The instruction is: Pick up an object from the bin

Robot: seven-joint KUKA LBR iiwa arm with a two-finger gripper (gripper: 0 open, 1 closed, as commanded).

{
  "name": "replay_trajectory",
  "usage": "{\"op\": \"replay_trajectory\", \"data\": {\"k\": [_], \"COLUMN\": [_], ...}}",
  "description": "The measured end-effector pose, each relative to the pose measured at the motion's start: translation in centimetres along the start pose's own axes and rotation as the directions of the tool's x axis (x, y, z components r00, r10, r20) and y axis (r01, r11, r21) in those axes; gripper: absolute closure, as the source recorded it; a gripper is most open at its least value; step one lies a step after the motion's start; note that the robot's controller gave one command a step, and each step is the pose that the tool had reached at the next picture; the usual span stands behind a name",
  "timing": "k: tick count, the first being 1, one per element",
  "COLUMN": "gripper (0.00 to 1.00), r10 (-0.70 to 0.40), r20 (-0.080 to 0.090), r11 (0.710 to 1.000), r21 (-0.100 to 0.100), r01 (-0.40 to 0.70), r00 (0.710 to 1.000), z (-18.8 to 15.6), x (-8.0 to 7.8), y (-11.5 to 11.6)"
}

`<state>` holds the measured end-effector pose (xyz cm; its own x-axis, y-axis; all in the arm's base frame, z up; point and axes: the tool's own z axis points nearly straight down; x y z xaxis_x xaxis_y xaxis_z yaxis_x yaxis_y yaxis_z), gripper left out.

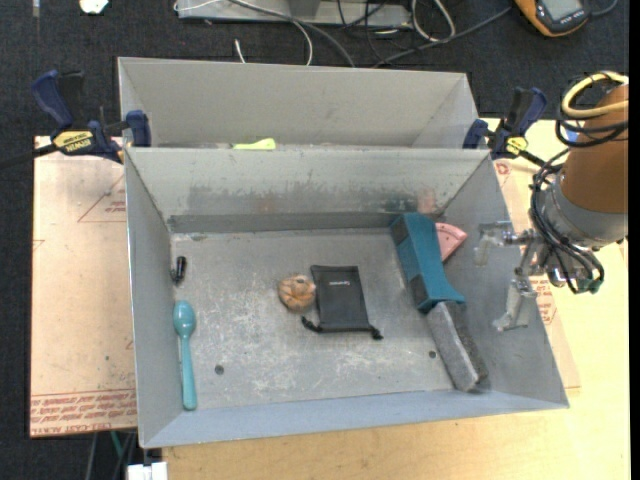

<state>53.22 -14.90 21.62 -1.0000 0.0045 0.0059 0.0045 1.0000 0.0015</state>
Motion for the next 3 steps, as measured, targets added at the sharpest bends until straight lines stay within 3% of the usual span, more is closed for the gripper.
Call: {"op": "replay_trajectory", "data": {"k": [1, 2, 3], "gripper": [0.0, 0.0, 0.0], "r10": [-0.004, -0.244, -0.631], "r20": [0.007, 0.013, 0.006], "r11": [1.0, 0.97, 0.776], "r21": [0.002, 0.006, 0.005], "r01": [0.004, 0.244, 0.631], "r00": [1.0, 0.97, 0.776], "z": [-0.5, 4.7, 6.7], "x": [-0.1, 1.2, 3.1], "y": [0.1, 1.4, 4.0]}}
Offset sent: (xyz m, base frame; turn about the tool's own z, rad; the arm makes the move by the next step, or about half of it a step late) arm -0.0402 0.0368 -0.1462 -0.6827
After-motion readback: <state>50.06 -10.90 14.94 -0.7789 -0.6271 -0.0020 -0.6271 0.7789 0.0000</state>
